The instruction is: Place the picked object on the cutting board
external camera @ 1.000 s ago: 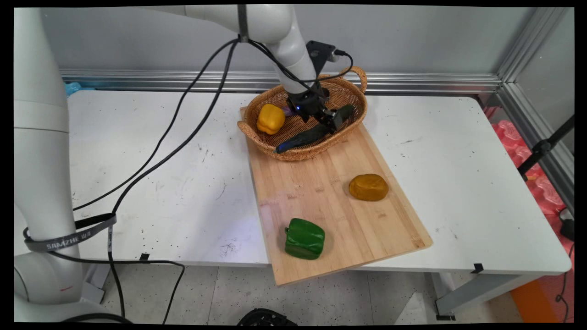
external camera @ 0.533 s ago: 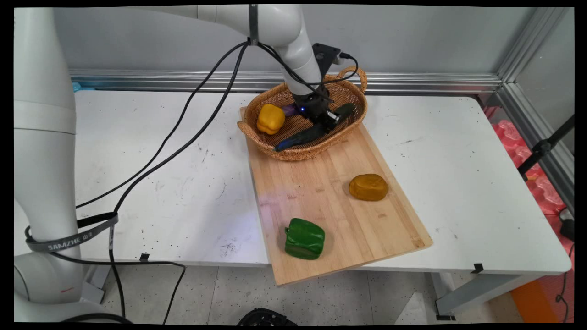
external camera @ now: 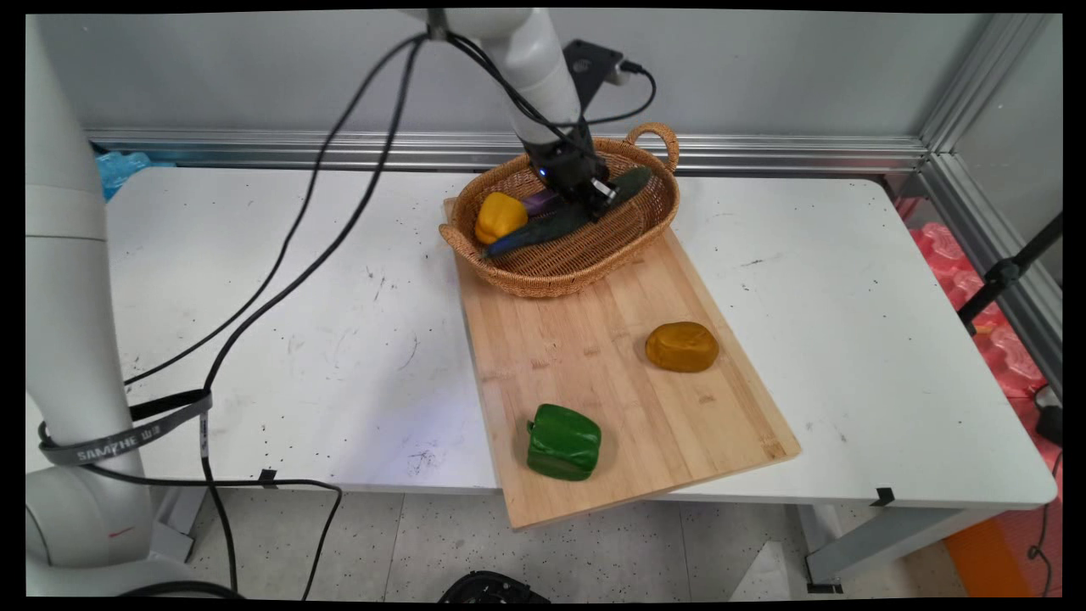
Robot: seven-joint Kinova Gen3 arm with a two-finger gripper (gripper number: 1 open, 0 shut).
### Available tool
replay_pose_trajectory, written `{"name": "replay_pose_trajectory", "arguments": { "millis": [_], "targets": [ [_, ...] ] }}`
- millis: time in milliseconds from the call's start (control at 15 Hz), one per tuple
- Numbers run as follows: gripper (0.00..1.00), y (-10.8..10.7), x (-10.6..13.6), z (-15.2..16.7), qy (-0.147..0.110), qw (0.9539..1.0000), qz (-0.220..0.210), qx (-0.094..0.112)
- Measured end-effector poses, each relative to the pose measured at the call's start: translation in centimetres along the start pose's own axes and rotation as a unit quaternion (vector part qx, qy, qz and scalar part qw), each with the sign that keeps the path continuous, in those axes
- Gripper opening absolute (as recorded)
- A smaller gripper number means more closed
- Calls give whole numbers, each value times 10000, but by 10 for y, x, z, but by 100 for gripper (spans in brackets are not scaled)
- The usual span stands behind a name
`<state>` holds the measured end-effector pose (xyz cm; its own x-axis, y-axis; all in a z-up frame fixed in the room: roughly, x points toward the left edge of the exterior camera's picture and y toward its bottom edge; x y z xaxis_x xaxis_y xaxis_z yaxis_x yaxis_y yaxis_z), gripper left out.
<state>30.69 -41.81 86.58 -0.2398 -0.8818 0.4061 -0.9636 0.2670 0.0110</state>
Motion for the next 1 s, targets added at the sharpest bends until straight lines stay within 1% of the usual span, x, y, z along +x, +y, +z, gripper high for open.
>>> {"name": "replay_pose_trajectory", "arguments": {
  "millis": [200,400,533,600,733,933,1000],
  "targets": [
    [0,1,-4,-25,37,9998,174,-10],
    [0,4,-9,-52,83,9986,516,-85],
    [0,8,-16,-75,119,9953,933,-249],
    [0,9,-19,-82,129,9930,1121,-341],
    [0,10,-25,-95,151,9867,1532,-529],
    [0,8,-34,-106,165,9729,2158,-808],
    [0,7,-38,-109,166,9670,2373,-909]
  ]
}}
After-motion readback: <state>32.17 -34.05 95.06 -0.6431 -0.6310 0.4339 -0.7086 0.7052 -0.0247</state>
